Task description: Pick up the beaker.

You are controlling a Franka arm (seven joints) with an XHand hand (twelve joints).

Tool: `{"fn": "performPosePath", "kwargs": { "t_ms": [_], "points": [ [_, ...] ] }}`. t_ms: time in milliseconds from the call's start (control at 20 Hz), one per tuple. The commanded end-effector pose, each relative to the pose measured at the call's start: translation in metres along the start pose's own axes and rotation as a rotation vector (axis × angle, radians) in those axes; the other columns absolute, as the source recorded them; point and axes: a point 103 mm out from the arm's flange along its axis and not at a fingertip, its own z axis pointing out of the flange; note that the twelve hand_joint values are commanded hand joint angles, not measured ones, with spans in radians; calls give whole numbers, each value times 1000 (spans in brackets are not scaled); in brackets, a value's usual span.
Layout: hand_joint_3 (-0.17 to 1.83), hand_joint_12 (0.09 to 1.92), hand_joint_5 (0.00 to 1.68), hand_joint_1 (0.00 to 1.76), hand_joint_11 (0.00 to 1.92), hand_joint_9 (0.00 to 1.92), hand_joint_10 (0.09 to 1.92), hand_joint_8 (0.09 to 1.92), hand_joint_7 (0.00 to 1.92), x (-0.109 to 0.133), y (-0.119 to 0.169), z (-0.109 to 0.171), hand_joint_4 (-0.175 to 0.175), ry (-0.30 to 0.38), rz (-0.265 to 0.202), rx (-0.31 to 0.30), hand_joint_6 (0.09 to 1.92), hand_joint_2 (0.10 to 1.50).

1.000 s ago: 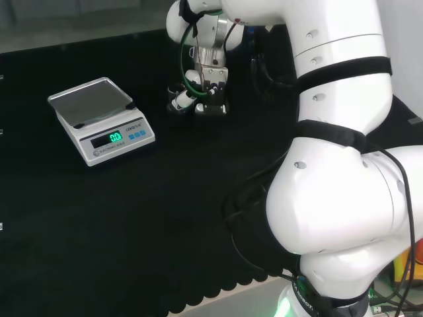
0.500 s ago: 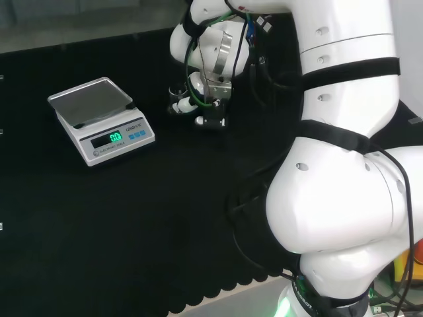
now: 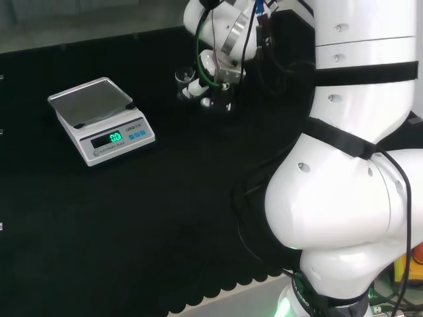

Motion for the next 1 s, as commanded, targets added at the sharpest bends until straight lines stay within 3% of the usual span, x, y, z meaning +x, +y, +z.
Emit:
{"fn": "performPosePath", "kwargs": {
  "t_ms": [50, 200, 400, 500, 550, 600, 750, 1000],
  "points": [
    [808, 1058, 1481, 1226, 1135, 1698, 253, 302, 1702, 28, -36, -121, -175, 78, 21, 86, 352, 510],
    [808, 1058, 1481, 1226, 1135, 1700, 253, 302, 1704, 46, -59, -147, -175, 135, 40, 127, 352, 510],
    [813, 1057, 1483, 1226, 1130, 1704, 251, 302, 1710, 77, -96, -173, -175, 157, 57, 133, 351, 507],
    [815, 1057, 1484, 1226, 1128, 1707, 251, 301, 1711, 91, -115, -177, -175, 170, 66, 127, 350, 505],
    [823, 1061, 1487, 1226, 1126, 1711, 249, 299, 1714, 95, -125, -180, -175, 175, 138, 53, 348, 500],
    [829, 1064, 1489, 1226, 1124, 1714, 246, 296, 1715, 103, -134, -179, -175, 157, 149, 34, 347, 496],
    [835, 1067, 1492, 1227, 1122, 1718, 244, 293, 1718, 122, -158, -176, -175, 141, 140, 77, 345, 491],
    [837, 1067, 1493, 1227, 1119, 1721, 243, 292, 1719, 141, -183, -174, -175, 141, 156, 92, 344, 490]
  ]
}}
